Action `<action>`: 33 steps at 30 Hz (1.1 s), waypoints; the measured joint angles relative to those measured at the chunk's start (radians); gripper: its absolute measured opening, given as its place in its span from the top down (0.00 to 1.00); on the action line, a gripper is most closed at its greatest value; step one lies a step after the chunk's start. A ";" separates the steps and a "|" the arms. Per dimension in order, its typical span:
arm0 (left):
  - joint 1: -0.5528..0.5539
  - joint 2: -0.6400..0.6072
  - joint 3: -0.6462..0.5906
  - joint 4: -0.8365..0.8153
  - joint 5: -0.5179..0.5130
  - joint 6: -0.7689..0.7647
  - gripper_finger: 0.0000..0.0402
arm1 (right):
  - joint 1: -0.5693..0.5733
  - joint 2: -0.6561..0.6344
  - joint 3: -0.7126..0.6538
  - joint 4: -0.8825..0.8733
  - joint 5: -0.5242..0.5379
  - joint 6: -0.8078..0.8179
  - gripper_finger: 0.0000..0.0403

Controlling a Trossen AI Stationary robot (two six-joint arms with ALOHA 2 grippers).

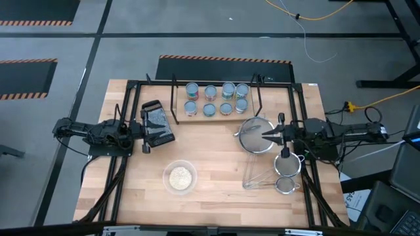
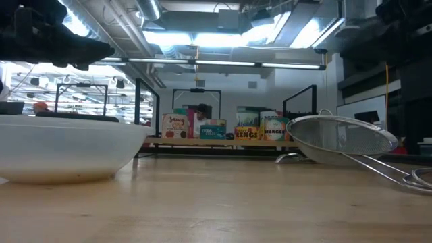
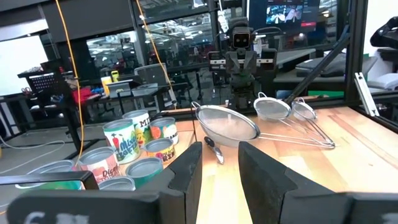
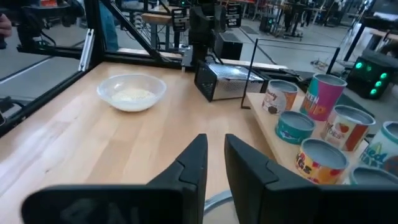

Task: Pick and place cans onto a shelf
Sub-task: Return to Home Position

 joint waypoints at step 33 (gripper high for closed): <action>0.000 0.000 0.000 -0.008 0.000 -0.005 0.76 | 0.000 -0.256 -0.141 -0.025 0.001 -0.009 0.85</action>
